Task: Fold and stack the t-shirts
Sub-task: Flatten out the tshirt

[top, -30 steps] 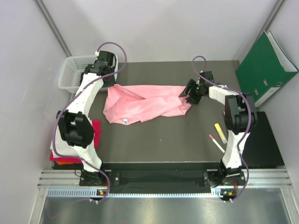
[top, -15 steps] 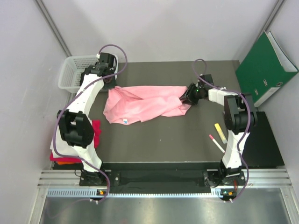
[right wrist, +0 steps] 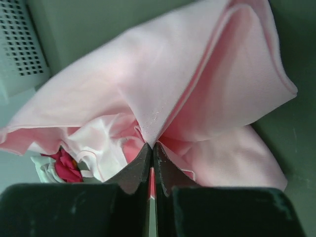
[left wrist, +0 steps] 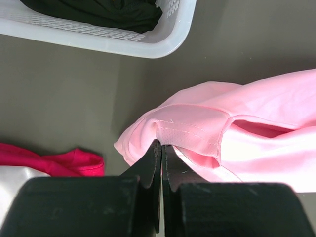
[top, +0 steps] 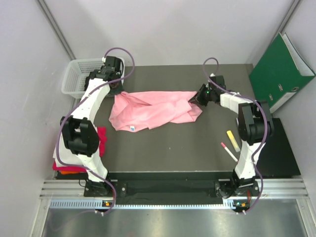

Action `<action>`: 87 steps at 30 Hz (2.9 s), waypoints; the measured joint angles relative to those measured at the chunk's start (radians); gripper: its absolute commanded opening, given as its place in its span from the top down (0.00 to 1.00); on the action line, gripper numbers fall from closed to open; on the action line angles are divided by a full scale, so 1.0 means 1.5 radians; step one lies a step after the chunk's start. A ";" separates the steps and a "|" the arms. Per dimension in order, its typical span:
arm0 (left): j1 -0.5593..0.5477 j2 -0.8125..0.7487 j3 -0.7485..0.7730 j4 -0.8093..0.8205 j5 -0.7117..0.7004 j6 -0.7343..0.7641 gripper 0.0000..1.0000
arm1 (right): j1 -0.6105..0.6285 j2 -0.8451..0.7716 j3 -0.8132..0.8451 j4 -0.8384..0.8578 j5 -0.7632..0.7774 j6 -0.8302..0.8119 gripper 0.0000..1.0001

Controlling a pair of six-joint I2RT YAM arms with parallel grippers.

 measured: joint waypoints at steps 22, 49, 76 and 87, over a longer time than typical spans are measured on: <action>0.000 0.000 -0.030 0.005 -0.001 0.004 1.00 | -0.009 -0.130 0.030 -0.055 -0.098 -0.008 1.00; 0.000 0.000 -0.044 0.009 0.025 0.007 1.00 | 0.004 -0.069 -0.074 -0.161 -0.044 -0.129 0.55; 0.000 0.000 -0.055 0.013 0.038 0.008 1.00 | 0.017 -0.050 0.038 -0.028 0.069 -0.102 0.88; 0.000 0.000 -0.057 0.014 0.045 0.008 1.00 | 0.016 -0.046 0.064 -0.034 0.208 -0.128 0.10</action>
